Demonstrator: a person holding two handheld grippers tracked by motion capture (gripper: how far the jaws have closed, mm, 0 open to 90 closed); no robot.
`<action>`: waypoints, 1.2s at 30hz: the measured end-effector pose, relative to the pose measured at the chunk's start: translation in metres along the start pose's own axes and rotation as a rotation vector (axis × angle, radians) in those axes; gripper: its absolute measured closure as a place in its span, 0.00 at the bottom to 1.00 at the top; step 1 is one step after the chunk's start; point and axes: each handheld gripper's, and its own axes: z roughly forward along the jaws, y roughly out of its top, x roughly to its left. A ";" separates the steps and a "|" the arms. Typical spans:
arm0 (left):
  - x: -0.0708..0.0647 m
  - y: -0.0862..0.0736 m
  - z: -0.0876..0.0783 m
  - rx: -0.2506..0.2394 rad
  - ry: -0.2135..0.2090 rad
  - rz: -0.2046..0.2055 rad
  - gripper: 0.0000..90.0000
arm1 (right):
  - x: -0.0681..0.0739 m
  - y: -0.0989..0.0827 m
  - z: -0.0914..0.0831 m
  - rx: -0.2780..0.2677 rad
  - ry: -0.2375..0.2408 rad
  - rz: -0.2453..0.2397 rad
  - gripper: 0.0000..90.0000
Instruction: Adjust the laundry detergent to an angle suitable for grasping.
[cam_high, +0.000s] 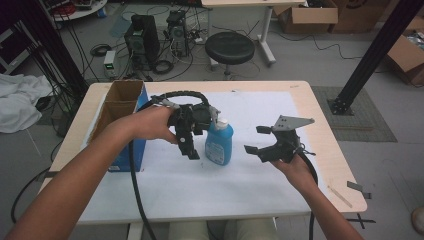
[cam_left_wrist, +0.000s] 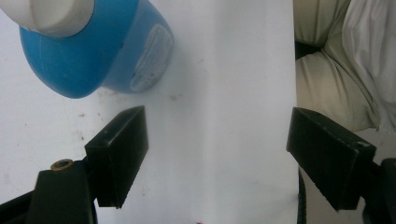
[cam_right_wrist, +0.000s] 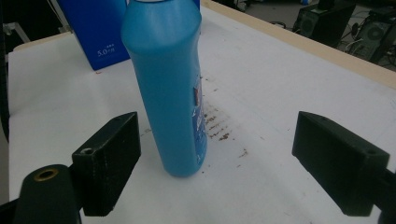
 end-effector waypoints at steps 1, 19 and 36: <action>0.000 0.000 0.000 0.000 0.000 0.000 0.24 | 0.002 -0.002 0.001 -0.009 -0.006 -0.001 0.17; -0.001 -0.001 -0.001 -0.011 0.002 0.012 0.24 | 0.017 -0.013 0.017 -0.057 0.002 0.018 0.17; -0.001 -0.003 -0.001 -0.010 0.007 0.014 0.24 | 0.029 -0.014 0.038 -0.078 0.011 0.020 0.17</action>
